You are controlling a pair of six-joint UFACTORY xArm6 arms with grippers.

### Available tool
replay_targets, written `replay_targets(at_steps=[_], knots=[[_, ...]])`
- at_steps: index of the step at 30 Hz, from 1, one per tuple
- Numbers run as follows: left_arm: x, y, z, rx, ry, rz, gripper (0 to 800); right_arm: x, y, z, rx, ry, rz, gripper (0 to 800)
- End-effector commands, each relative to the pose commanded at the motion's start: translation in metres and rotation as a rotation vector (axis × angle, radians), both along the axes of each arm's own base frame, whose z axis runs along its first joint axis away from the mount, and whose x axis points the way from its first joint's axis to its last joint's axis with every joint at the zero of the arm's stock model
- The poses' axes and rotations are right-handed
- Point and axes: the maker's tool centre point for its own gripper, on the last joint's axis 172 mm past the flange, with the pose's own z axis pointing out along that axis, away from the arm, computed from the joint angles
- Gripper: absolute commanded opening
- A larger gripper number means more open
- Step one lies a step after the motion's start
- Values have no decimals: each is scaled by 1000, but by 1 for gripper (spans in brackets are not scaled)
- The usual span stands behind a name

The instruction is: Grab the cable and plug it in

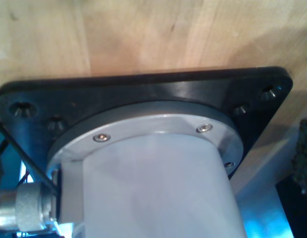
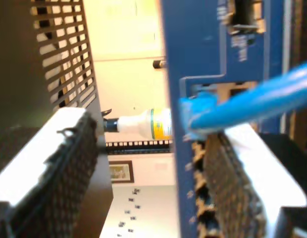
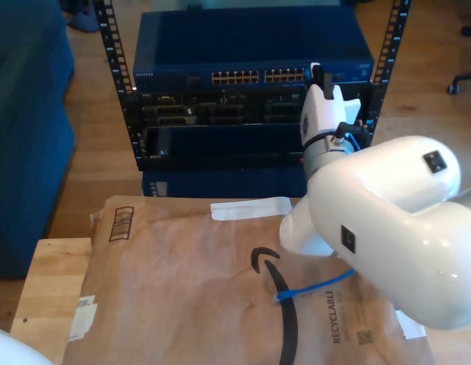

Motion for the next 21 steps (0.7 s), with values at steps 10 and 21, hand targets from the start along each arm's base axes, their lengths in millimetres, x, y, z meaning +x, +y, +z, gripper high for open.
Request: replay_targets(at_steps=[10,21], knots=[[0,0,0,0,0,0,799,-10,17,-12,-104,306,171,589],[0,0,0,0,0,0,799,-41,-138,3,-456,631,137,798]])
